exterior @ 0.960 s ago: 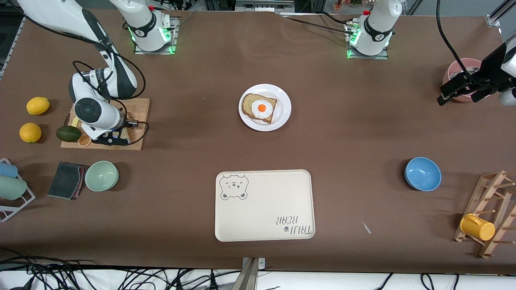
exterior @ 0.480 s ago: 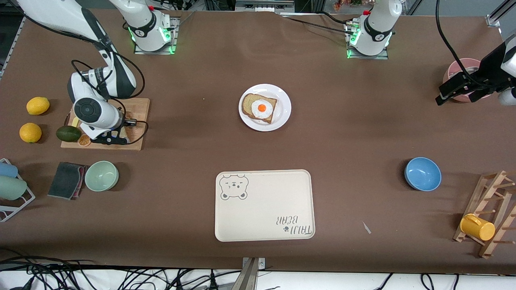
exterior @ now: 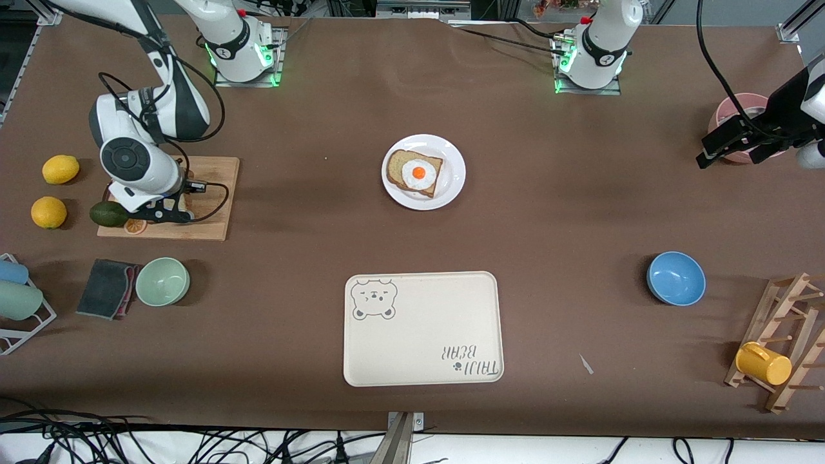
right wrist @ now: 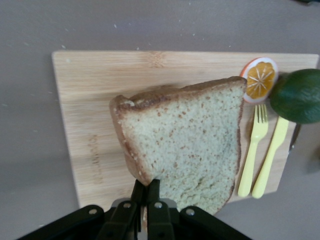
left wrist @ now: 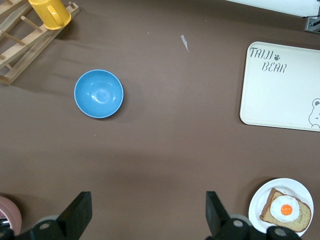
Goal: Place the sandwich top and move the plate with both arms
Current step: 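Carry the bread slice with the right gripper to the white plate, then lower the bread onto the egg and open the right gripper, then withdraw the right gripper while the left gripper reaches toward the plate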
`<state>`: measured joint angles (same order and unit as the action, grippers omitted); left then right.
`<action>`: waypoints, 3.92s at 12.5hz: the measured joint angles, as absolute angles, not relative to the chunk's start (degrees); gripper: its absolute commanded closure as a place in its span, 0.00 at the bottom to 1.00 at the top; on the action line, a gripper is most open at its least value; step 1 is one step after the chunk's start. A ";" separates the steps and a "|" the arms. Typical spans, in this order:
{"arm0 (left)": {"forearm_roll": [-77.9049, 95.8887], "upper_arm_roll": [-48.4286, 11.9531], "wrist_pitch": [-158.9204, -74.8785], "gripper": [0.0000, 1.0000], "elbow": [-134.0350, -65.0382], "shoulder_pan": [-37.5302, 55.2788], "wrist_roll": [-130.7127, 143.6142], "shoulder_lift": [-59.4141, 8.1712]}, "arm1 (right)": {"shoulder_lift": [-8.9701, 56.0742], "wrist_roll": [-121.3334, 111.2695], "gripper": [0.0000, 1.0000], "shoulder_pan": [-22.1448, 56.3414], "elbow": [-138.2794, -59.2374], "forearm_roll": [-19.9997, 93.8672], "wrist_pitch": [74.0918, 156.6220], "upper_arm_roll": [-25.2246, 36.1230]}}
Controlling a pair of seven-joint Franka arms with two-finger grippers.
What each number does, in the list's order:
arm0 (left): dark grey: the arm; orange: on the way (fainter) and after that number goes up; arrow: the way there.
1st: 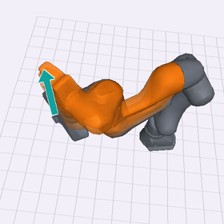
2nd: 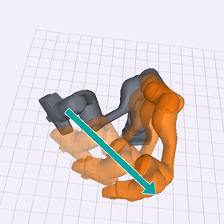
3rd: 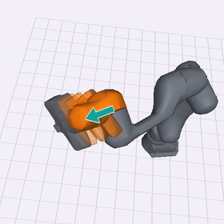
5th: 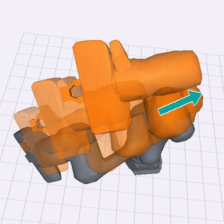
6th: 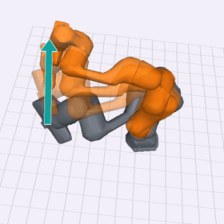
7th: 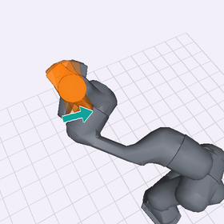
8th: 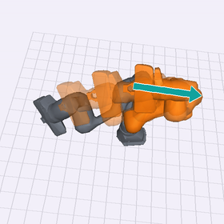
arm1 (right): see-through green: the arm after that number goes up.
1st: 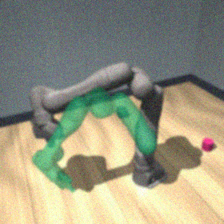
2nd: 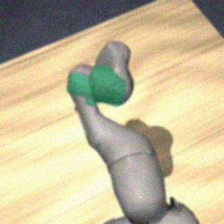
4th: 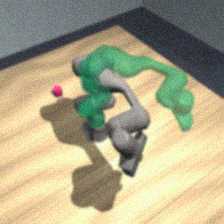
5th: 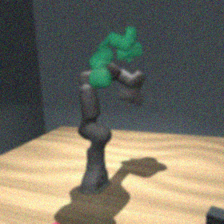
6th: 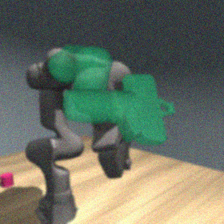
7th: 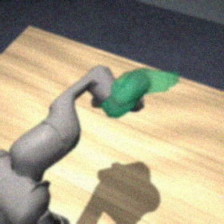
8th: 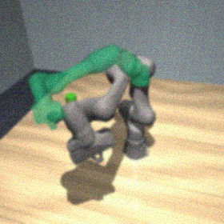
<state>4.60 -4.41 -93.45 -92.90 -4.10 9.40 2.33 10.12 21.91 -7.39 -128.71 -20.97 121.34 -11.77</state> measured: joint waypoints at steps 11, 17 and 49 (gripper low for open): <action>4.60 -4.29 -93.45 0.00 -92.75 -4.29 9.40 1.84 | 20.49 54.93 1.00 -0.26 -102.91 -14.83 107.95 -36.90; 4.63 -4.18 -93.45 0.00 -92.73 -4.38 9.40 1.62 | 38.29 64.73 1.00 18.88 -83.87 -25.55 103.30 -41.18; 15.23 -4.77 -104.69 0.00 -97.19 -5.70 9.87 -10.33 | 8.15 35.72 0.00 33.07 -94.57 1.34 98.56 15.78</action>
